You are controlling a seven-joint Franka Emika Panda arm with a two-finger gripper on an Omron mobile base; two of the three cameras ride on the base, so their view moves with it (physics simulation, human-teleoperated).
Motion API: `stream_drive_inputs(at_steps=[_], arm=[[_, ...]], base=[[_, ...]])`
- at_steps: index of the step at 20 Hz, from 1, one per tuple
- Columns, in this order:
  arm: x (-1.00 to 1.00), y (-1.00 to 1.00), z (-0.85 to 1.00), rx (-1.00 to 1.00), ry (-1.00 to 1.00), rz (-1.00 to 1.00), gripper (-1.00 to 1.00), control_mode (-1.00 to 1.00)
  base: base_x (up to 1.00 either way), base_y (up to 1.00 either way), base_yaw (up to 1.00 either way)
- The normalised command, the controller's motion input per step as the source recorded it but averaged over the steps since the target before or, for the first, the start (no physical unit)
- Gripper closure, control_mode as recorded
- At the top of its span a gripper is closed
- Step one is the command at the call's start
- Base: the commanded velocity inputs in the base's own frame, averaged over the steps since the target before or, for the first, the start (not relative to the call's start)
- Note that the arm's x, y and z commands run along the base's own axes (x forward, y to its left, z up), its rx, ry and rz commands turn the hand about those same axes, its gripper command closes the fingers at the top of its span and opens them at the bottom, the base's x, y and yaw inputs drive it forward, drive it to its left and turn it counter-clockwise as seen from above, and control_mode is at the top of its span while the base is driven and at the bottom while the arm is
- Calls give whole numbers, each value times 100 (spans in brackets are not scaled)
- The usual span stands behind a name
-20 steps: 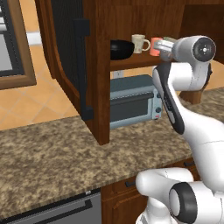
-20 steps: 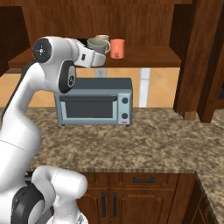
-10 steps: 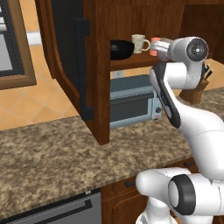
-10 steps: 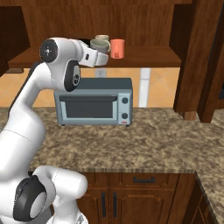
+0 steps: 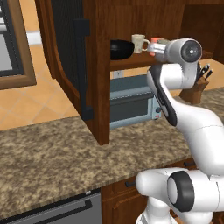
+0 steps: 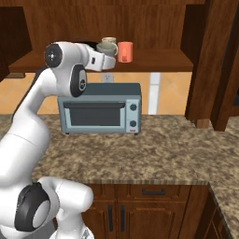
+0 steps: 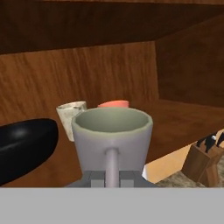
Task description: Gather all objects into one cabinet and sort the glasses and bowls to opposite sides.
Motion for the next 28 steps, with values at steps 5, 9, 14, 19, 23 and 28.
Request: stream_drive_inputs(at_steps=[5, 9, 14, 19, 23, 28], arm=[[15, 2, -13, -1, 0, 0, 100, -100], [23, 0, -1, -1, 0, 0, 100, -100], [30, 0, -4, 0, 0, 0, 100, -100], [36, 0, -13, -1, 0, 0, 100, -100], [38, 0, -15, -1, 0, 0, 100, -100], [39, 0, -11, -1, 0, 0, 100, -100]], base=[[0, 0, 0], [0, 0, 0], [0, 0, 0], [0, 0, 0], [0, 0, 0], [0, 0, 0]])
